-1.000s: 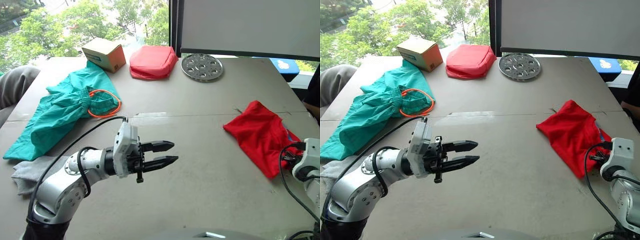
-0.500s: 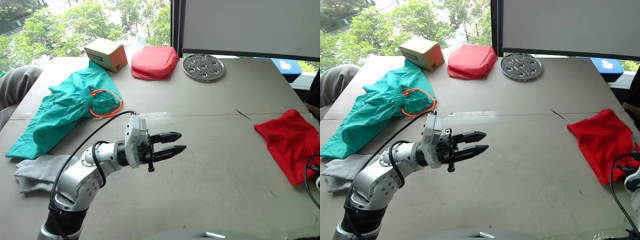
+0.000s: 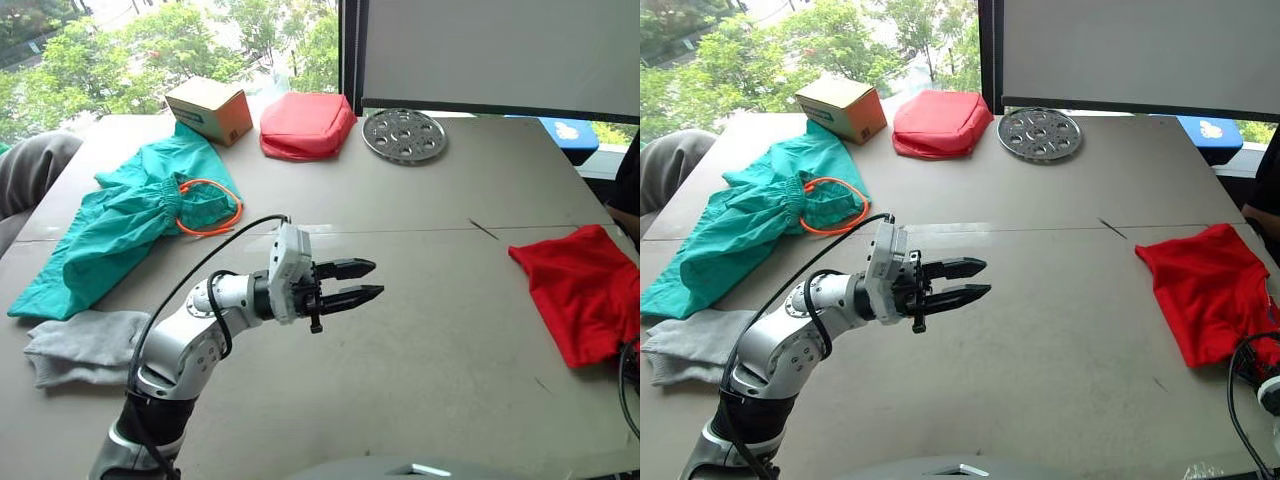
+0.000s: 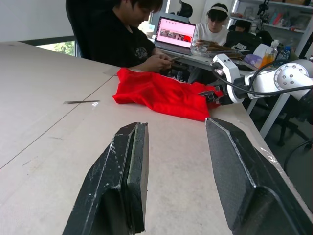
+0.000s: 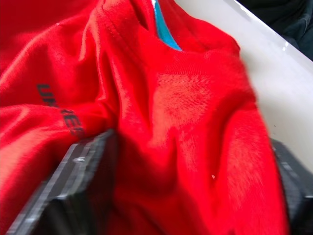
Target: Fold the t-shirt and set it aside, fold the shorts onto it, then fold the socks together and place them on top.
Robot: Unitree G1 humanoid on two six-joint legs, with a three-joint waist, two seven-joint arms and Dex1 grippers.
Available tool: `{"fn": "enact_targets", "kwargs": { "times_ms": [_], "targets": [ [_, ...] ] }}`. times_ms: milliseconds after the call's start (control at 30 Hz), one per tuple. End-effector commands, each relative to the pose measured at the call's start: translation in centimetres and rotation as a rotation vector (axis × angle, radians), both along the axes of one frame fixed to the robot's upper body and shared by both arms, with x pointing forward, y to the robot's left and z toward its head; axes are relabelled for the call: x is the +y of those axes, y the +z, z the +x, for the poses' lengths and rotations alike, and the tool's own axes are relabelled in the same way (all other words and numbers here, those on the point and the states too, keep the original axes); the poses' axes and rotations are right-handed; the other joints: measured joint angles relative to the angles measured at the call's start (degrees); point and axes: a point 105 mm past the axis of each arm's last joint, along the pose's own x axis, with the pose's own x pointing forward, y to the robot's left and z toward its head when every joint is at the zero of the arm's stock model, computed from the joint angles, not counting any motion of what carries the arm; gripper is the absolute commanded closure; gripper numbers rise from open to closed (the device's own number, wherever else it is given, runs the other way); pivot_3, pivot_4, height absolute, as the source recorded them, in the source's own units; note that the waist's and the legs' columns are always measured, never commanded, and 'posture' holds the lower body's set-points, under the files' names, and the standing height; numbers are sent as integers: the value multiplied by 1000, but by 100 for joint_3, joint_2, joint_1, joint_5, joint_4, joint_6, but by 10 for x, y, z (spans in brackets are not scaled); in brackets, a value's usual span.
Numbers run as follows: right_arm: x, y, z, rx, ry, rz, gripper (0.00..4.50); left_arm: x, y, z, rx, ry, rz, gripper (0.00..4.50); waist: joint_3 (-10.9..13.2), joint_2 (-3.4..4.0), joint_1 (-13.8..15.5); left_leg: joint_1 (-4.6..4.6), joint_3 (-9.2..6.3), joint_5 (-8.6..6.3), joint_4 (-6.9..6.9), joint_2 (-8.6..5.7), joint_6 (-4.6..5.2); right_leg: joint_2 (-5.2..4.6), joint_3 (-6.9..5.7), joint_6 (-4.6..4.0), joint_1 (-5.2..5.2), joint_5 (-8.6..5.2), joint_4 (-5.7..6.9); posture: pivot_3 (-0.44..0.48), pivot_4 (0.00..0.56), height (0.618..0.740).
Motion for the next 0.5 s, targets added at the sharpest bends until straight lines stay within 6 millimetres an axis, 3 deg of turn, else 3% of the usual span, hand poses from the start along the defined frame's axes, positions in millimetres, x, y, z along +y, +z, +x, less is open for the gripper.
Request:
{"fn": "enact_targets", "kwargs": {
  "times_ms": [33,233,367,433,500],
  "targets": [
    [3,17,-7,-20,84,-43,36,-6,5,1,-42,-33,-9,2407,0,7,-2,0,-1,0,0,0,0,1,0,0,0,0,0,0,150,739],
    [26,53,-36,-85,247,-94,36,-9,1,8,-38,-43,-19,2407,-17,49,8,-2,-4,0,-7,-4,0,1,6,16,-1,-11,-1,0,150,739],
    [41,81,-37,-181,328,-134,36,-10,-1,13,-37,-23,-34,2407,-18,42,-12,1,-12,-1,-2,-2,-1,0,16,18,-3,-11,-1,0,150,739],
    [68,102,-23,-287,467,-135,36,-8,-4,17,-28,1,-31,2407,-16,44,-12,1,-14,-2,0,2,-2,-1,22,18,-5,-11,-5,0,150,739],
    [114,116,-4,-377,680,-106,7,-4,-4,21,5,26,-51,2166,-15,46,-20,3,-13,-2,1,2,-2,0,27,18,-5,-11,-5,0,150,739]
  ]
}}
